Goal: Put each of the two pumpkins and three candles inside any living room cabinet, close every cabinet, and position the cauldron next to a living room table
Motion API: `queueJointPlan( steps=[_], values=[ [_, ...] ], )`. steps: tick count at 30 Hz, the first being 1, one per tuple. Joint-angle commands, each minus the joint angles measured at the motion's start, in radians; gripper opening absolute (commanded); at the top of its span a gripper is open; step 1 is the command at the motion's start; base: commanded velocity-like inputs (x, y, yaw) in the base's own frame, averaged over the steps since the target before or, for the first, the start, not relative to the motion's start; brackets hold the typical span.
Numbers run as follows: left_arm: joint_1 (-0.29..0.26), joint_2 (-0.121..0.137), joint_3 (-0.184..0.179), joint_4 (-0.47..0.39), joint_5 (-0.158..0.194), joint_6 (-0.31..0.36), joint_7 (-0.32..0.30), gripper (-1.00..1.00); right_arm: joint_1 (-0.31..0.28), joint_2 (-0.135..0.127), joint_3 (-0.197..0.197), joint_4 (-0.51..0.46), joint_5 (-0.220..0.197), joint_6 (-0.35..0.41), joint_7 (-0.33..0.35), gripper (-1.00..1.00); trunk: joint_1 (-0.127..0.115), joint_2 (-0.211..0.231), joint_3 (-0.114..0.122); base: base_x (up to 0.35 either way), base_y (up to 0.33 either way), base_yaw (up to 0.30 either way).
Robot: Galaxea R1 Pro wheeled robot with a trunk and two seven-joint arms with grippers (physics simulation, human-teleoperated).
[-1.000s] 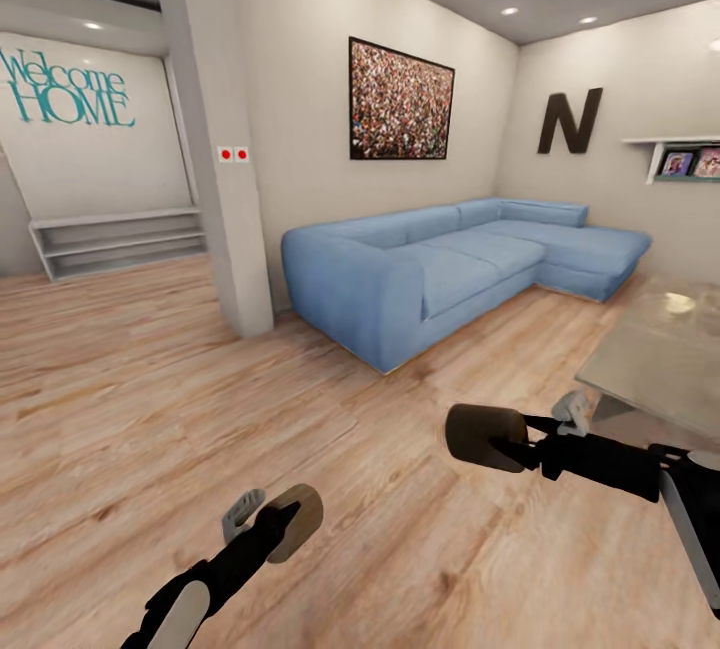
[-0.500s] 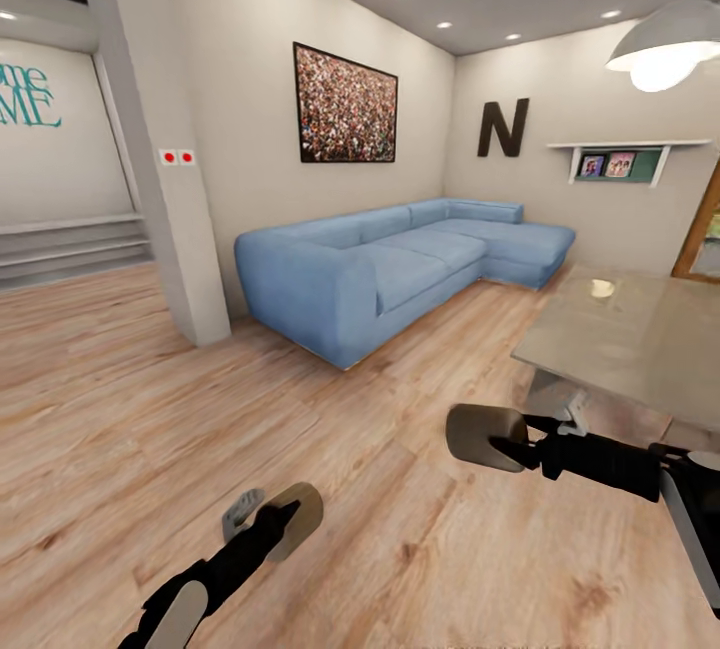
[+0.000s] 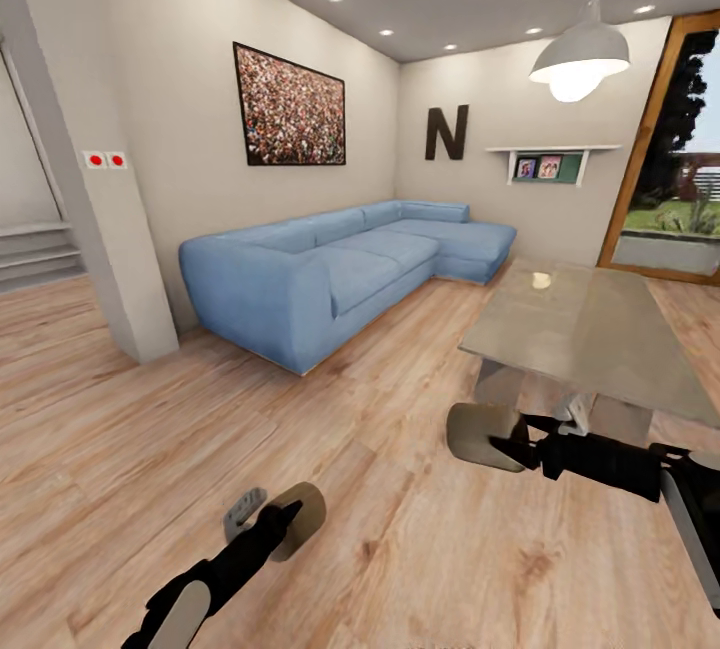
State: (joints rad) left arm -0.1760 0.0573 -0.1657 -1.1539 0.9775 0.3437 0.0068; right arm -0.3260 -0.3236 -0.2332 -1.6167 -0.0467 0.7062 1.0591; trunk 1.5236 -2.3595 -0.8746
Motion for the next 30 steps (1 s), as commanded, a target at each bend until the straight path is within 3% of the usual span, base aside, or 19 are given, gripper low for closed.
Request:
queueJointPlan(
  steps=[1,30],
  values=[
    [0.000,0.001,-0.001,-0.001,0.005,0.003,0.002,-1.00,-0.001,0.000,-0.001,0.000,-0.007,0.009,0.001,-1.00,0.000,0.000,0.000,0.000,-0.288,-0.293],
    [-0.002,-0.001,-0.009,-0.001,-0.001,0.005,0.017,-1.00,-0.002,-0.004,-0.001,0.000,-0.007,0.007,0.002,-1.00,0.000,0.000,0.015,0.000,-0.317,-0.293]
  ],
)
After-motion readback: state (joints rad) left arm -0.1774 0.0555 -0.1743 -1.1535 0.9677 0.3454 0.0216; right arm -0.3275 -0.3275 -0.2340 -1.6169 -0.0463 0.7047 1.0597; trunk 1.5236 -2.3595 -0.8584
